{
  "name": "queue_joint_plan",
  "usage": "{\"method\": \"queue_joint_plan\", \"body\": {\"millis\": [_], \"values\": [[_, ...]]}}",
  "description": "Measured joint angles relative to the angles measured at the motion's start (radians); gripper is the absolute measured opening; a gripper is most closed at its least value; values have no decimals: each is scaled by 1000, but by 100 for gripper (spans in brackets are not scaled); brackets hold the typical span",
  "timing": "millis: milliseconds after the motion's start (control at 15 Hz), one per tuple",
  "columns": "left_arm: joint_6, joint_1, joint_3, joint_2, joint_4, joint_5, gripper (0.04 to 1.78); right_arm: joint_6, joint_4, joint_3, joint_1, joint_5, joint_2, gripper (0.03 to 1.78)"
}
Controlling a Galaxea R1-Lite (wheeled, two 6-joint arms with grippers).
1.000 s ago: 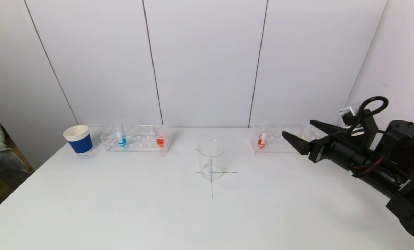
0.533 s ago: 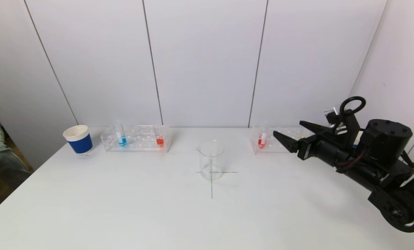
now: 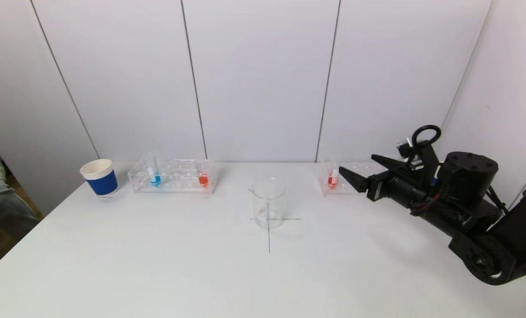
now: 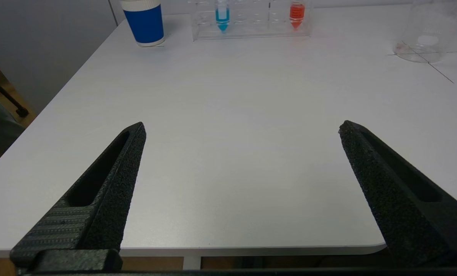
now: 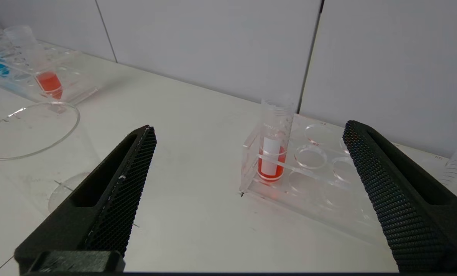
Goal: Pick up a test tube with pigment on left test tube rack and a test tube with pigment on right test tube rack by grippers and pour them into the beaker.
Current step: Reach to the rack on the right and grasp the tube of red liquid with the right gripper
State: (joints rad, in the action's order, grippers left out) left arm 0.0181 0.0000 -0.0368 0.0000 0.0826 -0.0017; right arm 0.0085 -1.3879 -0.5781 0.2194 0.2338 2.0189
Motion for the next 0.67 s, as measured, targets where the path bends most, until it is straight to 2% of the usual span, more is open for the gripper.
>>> {"method": "queue_joint_plan", "body": {"millis": [200,667], "values": [[0,0,0,0,0,0,176,-2,-29,-37,11,-27,46,177],[0,-1,0,0,0,0,176,-1,-32,-122,18,-49,144,177]]}}
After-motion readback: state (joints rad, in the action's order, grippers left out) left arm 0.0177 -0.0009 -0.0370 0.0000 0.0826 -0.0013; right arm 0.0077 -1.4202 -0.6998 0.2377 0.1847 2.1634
